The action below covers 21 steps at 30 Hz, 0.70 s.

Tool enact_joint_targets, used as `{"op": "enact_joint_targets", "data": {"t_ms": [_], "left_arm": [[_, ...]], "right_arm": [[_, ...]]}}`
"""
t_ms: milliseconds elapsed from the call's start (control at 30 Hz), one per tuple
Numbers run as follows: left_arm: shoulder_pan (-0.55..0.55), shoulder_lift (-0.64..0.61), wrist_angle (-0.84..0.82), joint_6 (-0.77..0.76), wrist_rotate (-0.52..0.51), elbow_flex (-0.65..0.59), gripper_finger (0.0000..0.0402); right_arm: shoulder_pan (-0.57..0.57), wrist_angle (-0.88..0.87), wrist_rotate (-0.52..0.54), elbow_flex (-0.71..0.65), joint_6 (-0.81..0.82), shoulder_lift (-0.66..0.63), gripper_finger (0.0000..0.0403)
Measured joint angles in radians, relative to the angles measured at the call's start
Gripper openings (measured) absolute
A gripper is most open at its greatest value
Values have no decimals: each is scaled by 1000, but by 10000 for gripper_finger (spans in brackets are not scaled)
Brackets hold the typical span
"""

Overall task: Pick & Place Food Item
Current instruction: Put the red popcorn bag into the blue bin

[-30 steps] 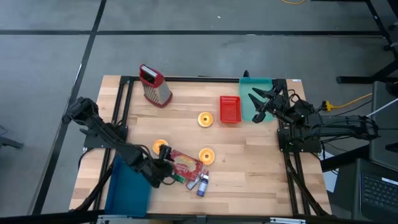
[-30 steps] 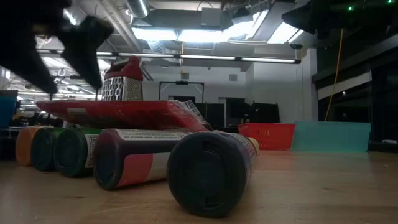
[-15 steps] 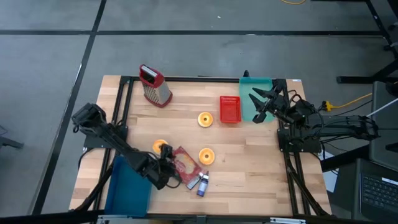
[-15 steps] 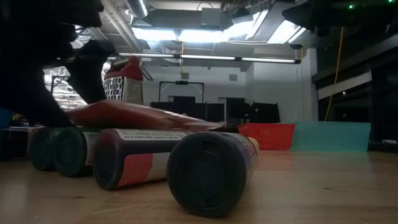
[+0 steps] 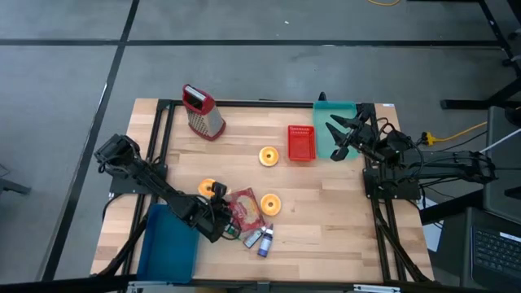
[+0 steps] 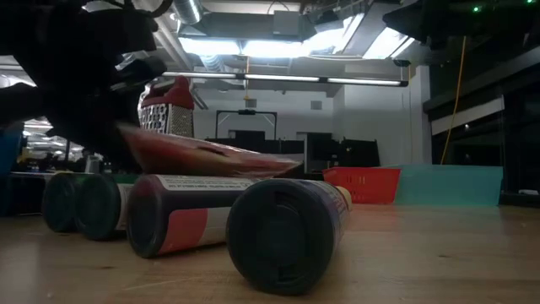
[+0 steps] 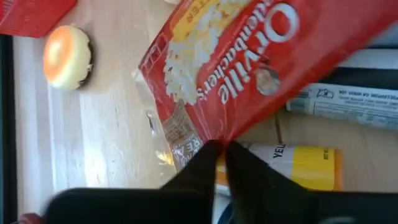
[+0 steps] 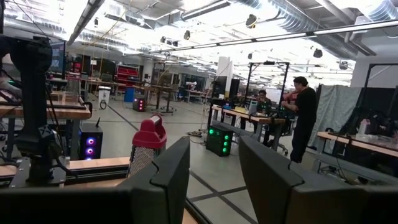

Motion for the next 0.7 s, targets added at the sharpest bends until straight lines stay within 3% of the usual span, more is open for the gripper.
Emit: {"op": "enact_joint_targets", "data": {"t_ms": [400, 700], "left_arm": [[9, 0, 14, 85, -32, 48, 1], [8, -27, -282, 95, -172, 254, 1]], "right_arm": [[0, 0, 0, 0, 0, 0, 142], [0, 0, 1, 0, 0, 0, 142]]}}
